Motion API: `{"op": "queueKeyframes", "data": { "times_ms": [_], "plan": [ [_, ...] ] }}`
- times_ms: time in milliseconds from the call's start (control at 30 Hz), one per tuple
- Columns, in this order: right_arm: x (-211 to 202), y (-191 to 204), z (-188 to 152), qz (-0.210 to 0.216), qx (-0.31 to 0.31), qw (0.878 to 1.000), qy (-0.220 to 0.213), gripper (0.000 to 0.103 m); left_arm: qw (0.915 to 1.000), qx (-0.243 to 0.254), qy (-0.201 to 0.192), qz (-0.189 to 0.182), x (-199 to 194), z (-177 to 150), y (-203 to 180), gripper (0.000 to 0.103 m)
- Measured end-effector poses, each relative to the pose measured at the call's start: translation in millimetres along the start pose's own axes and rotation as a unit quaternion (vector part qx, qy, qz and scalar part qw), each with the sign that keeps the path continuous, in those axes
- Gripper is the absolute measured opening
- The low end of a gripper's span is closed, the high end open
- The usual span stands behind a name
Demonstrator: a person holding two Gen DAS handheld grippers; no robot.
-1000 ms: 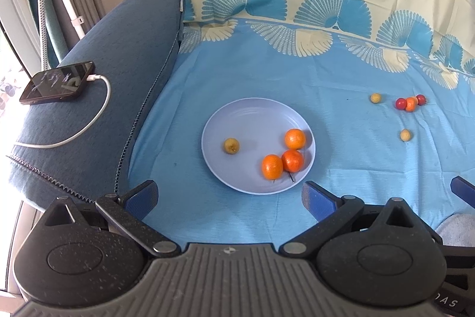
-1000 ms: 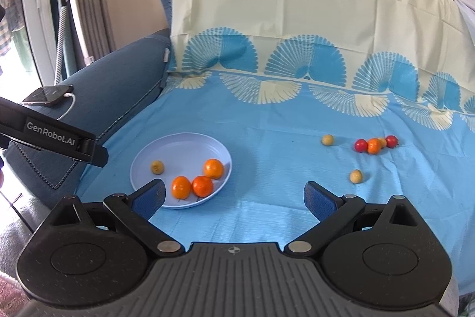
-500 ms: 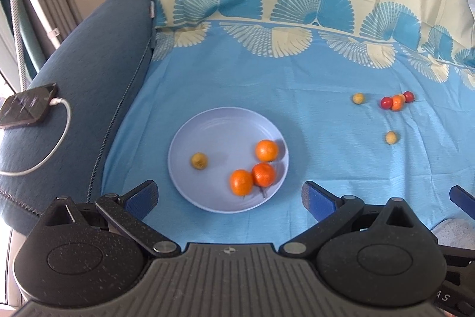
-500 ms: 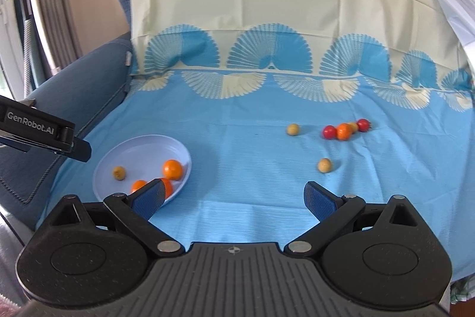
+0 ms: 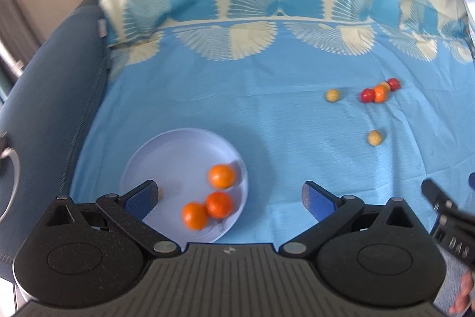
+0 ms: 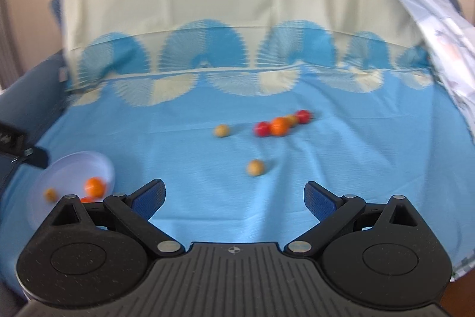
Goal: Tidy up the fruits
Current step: 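Move both open tools toward the loose fruits on the sheet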
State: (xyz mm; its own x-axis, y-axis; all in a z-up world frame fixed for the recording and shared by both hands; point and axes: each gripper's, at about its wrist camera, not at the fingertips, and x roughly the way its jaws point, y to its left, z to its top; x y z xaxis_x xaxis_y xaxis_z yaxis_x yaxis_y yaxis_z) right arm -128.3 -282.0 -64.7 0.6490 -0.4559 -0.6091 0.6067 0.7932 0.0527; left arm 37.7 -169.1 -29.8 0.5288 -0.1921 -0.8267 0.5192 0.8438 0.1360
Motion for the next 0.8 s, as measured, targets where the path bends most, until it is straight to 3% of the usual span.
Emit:
{"op": "queueKeyframes", "data": {
  "times_ms": [233, 400, 600, 800],
  "plan": [
    [67, -67, 15, -0.061, 0.045, 0.997, 0.001, 0.099, 0.9985, 0.05, -0.012, -0.019, 63, 50, -63, 0.103],
    [130, -87, 36, -0.074, 0.045, 0.996, 0.004, 0.099, 0.9972, 0.066, 0.018, -0.032, 136, 81, -100, 0.103],
    [218, -78, 48, -0.058, -0.013, 0.998, 0.03, 0.096, 0.9955, 0.066, 0.045, -0.049, 210, 112, -125, 0.103],
    [265, -63, 49, -0.023, -0.041, 0.998, 0.052, 0.084, 0.9928, 0.084, 0.054, -0.067, 246, 133, -141, 0.103]
  ]
}}
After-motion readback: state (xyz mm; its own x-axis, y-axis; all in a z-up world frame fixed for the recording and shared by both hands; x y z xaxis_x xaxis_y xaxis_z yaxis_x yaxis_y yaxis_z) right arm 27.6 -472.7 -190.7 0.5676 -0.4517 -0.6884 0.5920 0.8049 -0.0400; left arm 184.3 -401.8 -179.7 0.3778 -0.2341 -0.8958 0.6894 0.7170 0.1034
